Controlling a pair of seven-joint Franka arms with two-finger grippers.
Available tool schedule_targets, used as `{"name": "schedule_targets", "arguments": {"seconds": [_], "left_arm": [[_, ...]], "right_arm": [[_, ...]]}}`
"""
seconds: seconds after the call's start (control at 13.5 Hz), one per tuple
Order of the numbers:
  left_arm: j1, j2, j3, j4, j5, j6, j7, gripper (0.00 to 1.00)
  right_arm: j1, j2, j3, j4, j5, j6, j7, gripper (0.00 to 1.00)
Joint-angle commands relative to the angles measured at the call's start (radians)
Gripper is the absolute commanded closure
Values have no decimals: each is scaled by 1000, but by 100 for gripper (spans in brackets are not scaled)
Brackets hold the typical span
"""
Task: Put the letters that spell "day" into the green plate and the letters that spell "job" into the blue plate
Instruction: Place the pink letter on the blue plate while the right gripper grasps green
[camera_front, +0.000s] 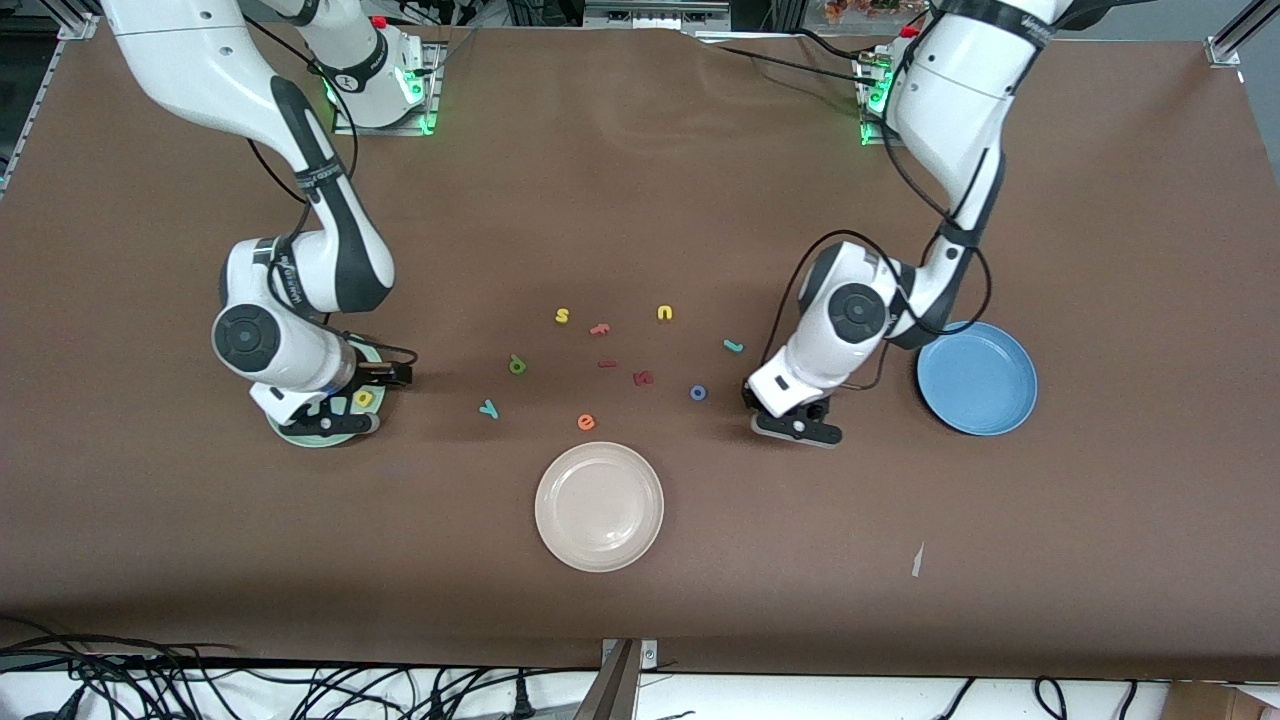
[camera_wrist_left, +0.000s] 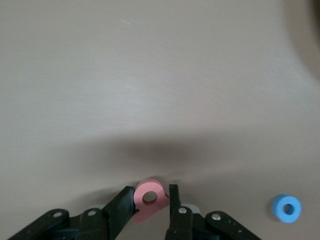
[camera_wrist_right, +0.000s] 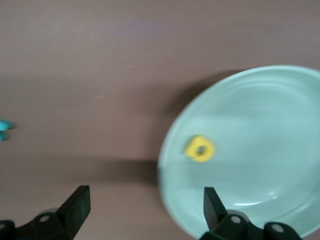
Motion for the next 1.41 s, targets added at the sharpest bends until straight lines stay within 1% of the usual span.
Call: {"name": "schedule_targets", "arguments": {"seconds": [0.0, 0.15, 0.37, 0.45, 0.59, 0.67, 0.74, 0.89, 0.97, 1.04, 1.11, 1.19, 1.34], "left_arm": [[83, -139, -4, -56, -14, -138, 20, 100], [144, -211, -4, -120, -14, -161, 85, 100], [216, -323, -2, -264, -14, -164, 212, 100], [243, -348, 7, -298, -12, -164, 261, 100], [304, -354, 24, -329, -12, -164, 390, 100], [344, -343, 25, -329, -12, -164, 432, 100], [362, -330, 25, -331, -3, -163, 466, 100], [382, -326, 27, -334, 64, -163, 477, 97], [382, -320, 27, -332, 69, -158, 475, 90], [382, -316, 27, -331, 69, -157, 477, 67], [381, -313, 27, -331, 69, -152, 478, 49], [381, -311, 27, -329, 69, -152, 478, 41], [379, -311, 25, -326, 69, -152, 477, 28]], "right_arm": [[3, -13, 69, 0, 14, -10, 145, 0], [21, -4, 109, 0, 12, 36, 266, 0], [101, 13, 110, 0, 14, 99, 441, 0], [122, 25, 109, 0, 14, 125, 490, 0], [148, 45, 110, 0, 14, 168, 558, 0], [156, 55, 110, 0, 14, 180, 573, 0], [162, 61, 110, -1, 14, 195, 584, 0], [168, 75, 110, -6, 14, 222, 596, 1], [171, 79, 110, -7, 14, 231, 598, 1], [173, 87, 110, -9, 14, 237, 598, 4], [181, 93, 110, -11, 14, 243, 598, 4], [185, 95, 110, -14, 14, 245, 598, 6], [187, 104, 110, -14, 14, 246, 596, 13]]}}
